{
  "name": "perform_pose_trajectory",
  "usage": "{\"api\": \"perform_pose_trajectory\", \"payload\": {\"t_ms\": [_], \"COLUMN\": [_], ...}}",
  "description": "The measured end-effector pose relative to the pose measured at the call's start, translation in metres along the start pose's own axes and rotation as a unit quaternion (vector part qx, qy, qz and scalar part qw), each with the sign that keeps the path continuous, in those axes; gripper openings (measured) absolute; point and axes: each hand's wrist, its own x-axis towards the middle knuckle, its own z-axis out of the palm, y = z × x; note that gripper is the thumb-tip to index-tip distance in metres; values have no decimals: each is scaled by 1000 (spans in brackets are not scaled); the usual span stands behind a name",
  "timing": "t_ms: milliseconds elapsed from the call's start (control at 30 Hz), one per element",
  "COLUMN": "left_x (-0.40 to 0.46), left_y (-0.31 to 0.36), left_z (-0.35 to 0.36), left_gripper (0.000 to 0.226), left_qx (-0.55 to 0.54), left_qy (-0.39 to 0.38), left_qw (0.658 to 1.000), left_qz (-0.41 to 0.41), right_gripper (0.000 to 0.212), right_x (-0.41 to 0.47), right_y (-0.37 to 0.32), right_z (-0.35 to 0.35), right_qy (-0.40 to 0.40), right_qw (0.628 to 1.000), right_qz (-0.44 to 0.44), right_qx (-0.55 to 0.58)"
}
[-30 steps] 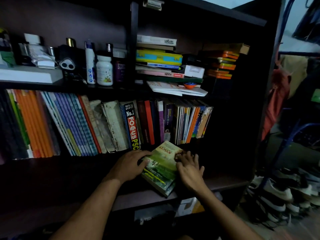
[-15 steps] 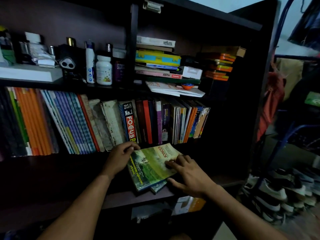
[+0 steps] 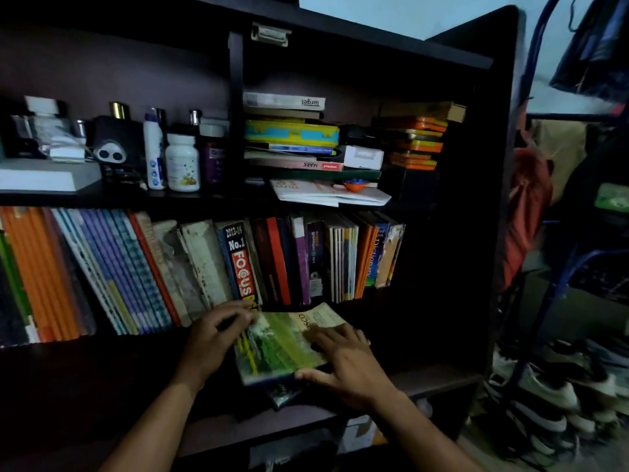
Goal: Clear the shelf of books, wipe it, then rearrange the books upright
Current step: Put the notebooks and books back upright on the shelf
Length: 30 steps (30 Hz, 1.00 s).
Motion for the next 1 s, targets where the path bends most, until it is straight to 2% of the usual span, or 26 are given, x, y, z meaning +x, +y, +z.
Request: {"api": "perform_pose_trajectory", "payload": {"t_ms": [100,167,233,300,400,433,500,567,633,700,833,1000], "left_x": [-5,-6,1,13,38,46,61,76,85,83,72,84], "left_y": [6,15,26,39,59,65,73,73,66,58,41,34], "left_z": [2,10,23,39,67,78,101,120,136,155,186,198], "left_gripper": [56,51,46,64,93,94,83,74,72,79,101,109], "left_qx": [-84,-106,-86,-64,17,64,110,109,100,111,163,115], "left_qy": [15,13,2,-23,-88,-110,-130,-96,-41,-13,38,51], "left_qw": [996,994,996,998,996,992,985,989,992,992,986,990], "left_qz": [5,-5,-9,-12,-10,-10,-4,-11,-58,-60,-20,-67], "right_gripper": [99,85,61,40,60,61,47,32,31,32,35,36], "right_x": [-3,-5,-5,-4,-2,-3,-3,-2,-1,-1,-1,1], "right_y": [8,9,8,11,19,19,19,22,26,29,32,40], "right_z": [2,2,5,10,10,8,3,3,4,3,5,9], "right_qy": [81,128,146,157,176,178,205,247,287,305,296,291], "right_qw": [986,975,971,968,958,952,932,904,877,860,865,864], "right_qz": [78,105,113,119,124,132,166,209,239,253,239,233], "right_qx": [120,150,152,156,188,208,251,281,301,321,327,337]}}
